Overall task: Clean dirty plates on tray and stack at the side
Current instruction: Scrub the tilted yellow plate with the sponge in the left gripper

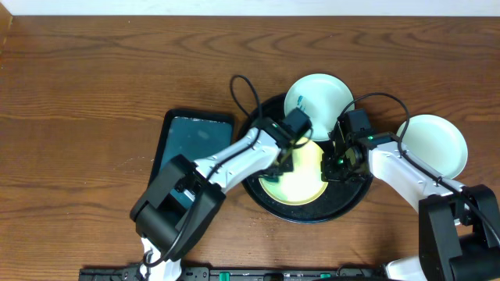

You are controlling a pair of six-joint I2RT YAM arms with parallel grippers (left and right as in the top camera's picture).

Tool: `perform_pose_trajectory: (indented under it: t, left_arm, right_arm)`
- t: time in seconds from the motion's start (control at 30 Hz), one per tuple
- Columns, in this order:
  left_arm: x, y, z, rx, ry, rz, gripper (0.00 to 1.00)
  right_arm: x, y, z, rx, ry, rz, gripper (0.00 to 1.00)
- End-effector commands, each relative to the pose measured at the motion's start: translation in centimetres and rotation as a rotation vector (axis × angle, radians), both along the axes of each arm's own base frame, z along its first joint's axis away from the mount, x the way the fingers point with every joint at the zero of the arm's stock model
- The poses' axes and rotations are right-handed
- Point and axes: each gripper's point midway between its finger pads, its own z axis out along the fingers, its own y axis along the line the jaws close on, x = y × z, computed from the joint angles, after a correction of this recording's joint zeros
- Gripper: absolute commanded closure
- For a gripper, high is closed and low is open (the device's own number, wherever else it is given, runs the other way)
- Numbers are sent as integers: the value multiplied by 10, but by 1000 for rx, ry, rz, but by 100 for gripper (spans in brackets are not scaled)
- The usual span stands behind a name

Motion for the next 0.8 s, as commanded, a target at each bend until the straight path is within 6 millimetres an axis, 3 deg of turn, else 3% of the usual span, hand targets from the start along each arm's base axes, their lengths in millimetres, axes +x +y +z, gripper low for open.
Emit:
perform_pose_trajectory:
  t: [0.0, 0.07, 0.13, 0.33, 0.47, 0.77]
  left_arm:
    - [23, 85, -17, 347, -84, 45, 92]
    - [20, 90, -17, 356, -65, 51, 92]
    - [12, 81, -21, 303, -18, 54, 93]
    - [-21, -1, -27, -142, 216, 52, 92]
    - [-6, -35, -23, -273, 146, 8, 92]
    - [27, -60, -17, -315, -45, -38, 92]
  right_arm:
    - [-13, -19, -19, -111, 45, 5, 99]
    - [-13, -19, -19, -112, 46, 5, 99]
    - [-13, -19, -19, -112, 45, 8, 99]
    - [-13, -19, -19, -111, 45, 8, 99]
    - [-13, -19, -19, -112, 42, 16, 99]
    - [-12, -23, -19, -131, 36, 18, 99]
